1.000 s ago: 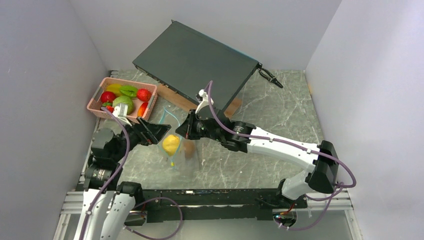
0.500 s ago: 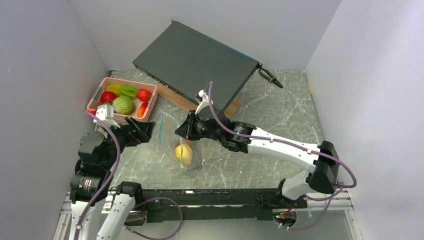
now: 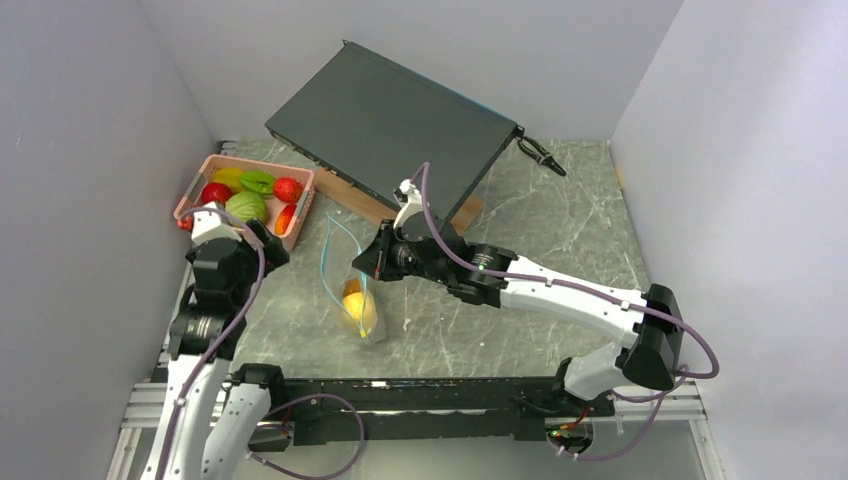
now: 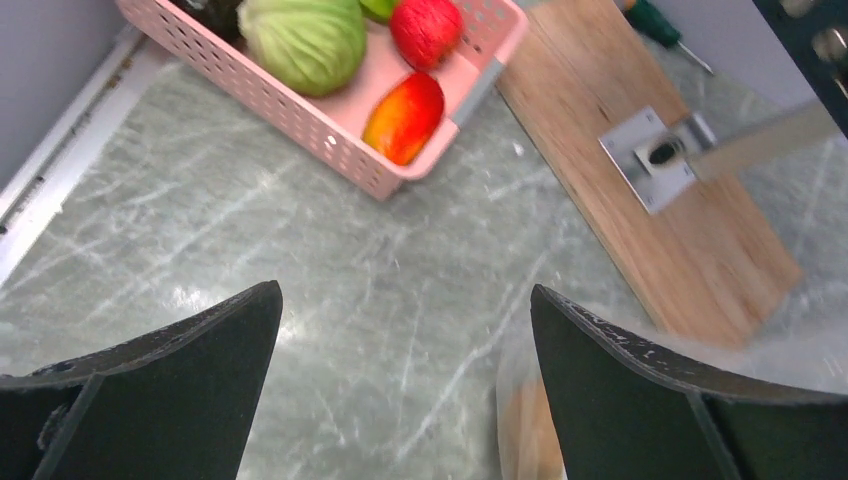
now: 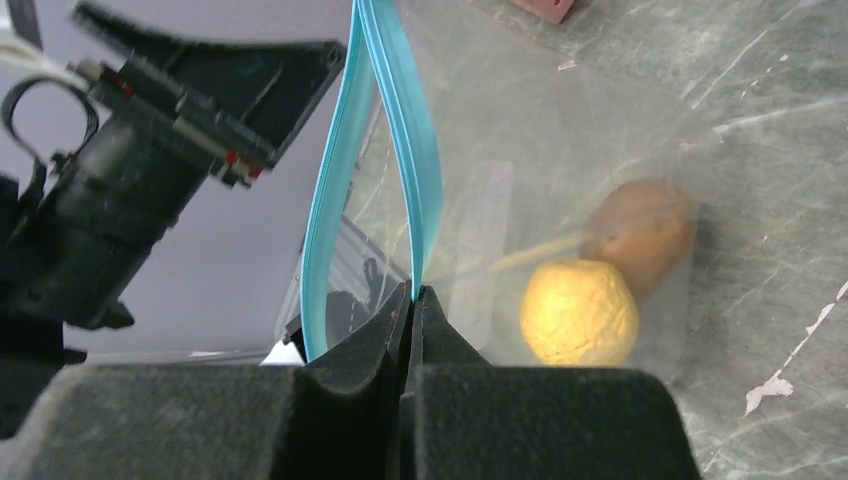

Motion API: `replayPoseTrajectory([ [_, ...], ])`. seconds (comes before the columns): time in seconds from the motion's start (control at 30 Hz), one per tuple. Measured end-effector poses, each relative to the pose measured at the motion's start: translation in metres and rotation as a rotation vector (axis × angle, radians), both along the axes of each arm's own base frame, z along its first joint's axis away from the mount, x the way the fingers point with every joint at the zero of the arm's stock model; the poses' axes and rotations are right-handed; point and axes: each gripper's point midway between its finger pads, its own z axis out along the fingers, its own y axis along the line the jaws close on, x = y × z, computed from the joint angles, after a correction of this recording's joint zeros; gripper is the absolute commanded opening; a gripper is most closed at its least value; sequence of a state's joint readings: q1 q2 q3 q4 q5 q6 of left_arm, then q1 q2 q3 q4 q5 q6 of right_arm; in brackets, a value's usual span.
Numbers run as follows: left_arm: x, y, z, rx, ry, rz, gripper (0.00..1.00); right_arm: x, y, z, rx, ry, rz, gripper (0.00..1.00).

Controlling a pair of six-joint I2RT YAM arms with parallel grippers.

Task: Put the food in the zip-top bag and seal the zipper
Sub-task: Pick up the fake fruit from the bin.

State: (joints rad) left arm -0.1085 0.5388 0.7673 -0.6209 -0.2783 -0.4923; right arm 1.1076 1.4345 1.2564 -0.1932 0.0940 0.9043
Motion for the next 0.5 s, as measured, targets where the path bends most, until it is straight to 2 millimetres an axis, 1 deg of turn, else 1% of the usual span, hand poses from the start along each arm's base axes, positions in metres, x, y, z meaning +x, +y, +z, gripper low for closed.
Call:
replayPoseTrajectory([
  [0.1, 0.022, 0.014, -0.007, -0.019, 0.028, 0.060, 1.00, 0.000, -0.001, 0.002, 0.000, -0.006, 0.002, 0.00],
  [0.2, 0.041, 0.040, -0.015, -0.075, 0.060, 0.144, 1.00, -0.001, -0.003, 0.004, 0.002, -0.012, 0.005, 0.00],
  [0.3, 0.061, 0.075, -0.030, -0.156, 0.105, 0.238, 1.00, -0.002, -0.004, 0.007, 0.004, -0.017, 0.006, 0.00],
  [0.33, 0.066, 0.082, -0.035, -0.176, 0.122, 0.253, 1.00, -0.002, -0.005, 0.007, 0.005, -0.017, 0.007, 0.00],
  [0.37, 0.074, 0.088, -0.041, -0.200, 0.156, 0.259, 1.00, -0.003, -0.005, 0.008, 0.007, -0.018, 0.008, 0.00],
  [0.4, 0.086, 0.094, -0.043, -0.221, 0.180, 0.253, 1.00, -0.003, -0.005, 0.009, 0.009, -0.018, 0.009, 0.00],
  [0.5, 0.122, 0.099, -0.052, -0.276, 0.225, 0.201, 1.00, -0.005, -0.005, 0.009, 0.011, -0.016, 0.020, 0.00],
])
